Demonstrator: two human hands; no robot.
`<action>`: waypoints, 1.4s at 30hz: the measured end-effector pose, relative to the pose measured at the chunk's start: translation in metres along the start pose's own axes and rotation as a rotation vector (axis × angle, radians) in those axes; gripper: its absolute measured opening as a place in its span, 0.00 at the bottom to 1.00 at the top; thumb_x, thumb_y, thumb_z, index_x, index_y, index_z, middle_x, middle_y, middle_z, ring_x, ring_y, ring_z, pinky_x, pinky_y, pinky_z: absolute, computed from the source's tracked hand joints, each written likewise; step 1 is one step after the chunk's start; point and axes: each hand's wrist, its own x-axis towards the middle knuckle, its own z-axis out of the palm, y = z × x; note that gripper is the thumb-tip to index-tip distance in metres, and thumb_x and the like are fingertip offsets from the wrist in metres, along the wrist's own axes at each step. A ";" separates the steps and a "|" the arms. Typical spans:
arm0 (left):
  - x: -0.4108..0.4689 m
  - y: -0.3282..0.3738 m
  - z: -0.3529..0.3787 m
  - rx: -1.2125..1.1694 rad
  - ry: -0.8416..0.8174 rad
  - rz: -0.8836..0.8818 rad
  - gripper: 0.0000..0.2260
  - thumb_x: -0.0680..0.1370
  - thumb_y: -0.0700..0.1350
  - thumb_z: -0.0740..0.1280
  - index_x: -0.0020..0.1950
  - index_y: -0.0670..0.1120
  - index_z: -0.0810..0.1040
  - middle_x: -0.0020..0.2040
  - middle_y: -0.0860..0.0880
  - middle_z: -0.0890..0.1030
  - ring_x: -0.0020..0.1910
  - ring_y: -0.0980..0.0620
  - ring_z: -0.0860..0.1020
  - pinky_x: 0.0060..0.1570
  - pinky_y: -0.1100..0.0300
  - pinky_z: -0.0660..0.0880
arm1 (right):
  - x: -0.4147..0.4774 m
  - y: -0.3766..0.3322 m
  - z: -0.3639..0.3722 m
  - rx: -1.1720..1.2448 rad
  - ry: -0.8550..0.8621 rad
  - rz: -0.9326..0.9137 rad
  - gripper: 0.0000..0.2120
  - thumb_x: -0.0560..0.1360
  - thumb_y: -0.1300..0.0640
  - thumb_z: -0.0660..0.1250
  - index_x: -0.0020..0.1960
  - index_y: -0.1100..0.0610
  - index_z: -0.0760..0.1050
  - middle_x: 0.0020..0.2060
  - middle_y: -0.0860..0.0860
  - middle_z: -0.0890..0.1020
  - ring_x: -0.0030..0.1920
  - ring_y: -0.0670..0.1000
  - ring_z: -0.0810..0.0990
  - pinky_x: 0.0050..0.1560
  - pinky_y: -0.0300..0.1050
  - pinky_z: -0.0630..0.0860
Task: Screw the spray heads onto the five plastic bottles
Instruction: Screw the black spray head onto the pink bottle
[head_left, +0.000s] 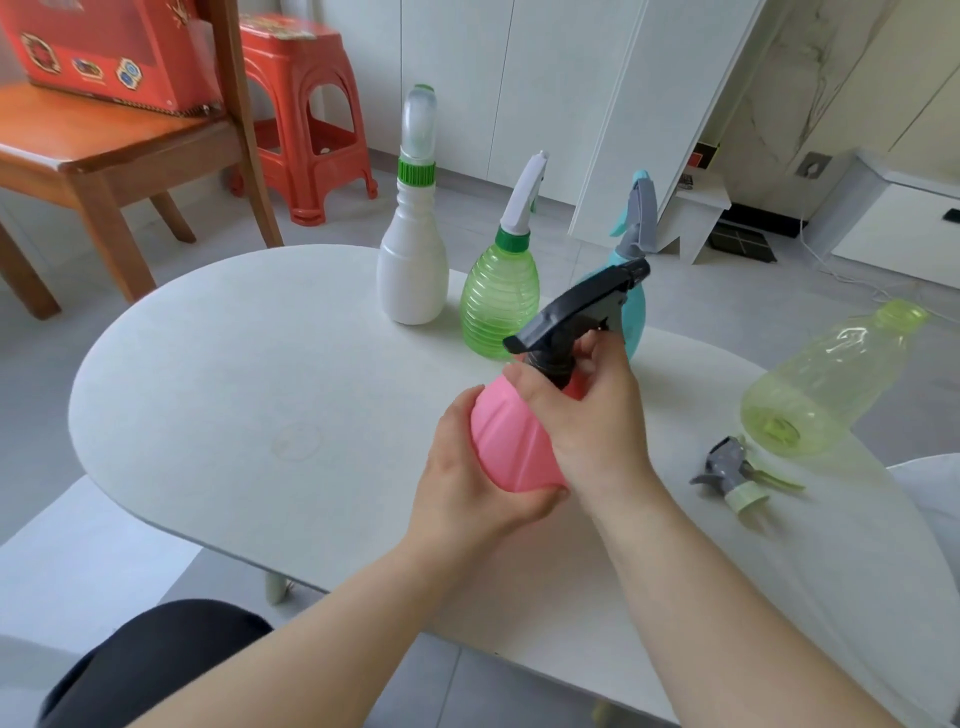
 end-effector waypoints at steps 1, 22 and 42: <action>0.001 0.000 -0.001 0.007 -0.005 0.001 0.42 0.54 0.55 0.74 0.64 0.57 0.59 0.60 0.56 0.70 0.57 0.59 0.71 0.50 0.69 0.69 | 0.001 0.000 0.001 0.017 0.012 0.009 0.13 0.65 0.60 0.72 0.42 0.51 0.68 0.37 0.44 0.76 0.36 0.33 0.75 0.41 0.25 0.69; 0.007 0.015 -0.038 -0.140 -0.299 0.044 0.40 0.51 0.57 0.73 0.61 0.63 0.62 0.62 0.59 0.70 0.59 0.60 0.72 0.51 0.63 0.76 | 0.017 -0.014 -0.026 0.388 -0.286 0.076 0.12 0.60 0.55 0.73 0.41 0.52 0.74 0.36 0.45 0.85 0.43 0.42 0.82 0.49 0.38 0.76; -0.002 0.017 -0.025 -0.020 -0.205 0.042 0.33 0.48 0.59 0.71 0.50 0.69 0.61 0.49 0.65 0.71 0.45 0.75 0.71 0.36 0.79 0.68 | 0.009 -0.012 -0.005 0.094 -0.012 0.179 0.12 0.67 0.58 0.70 0.26 0.51 0.75 0.34 0.52 0.85 0.34 0.44 0.76 0.41 0.40 0.71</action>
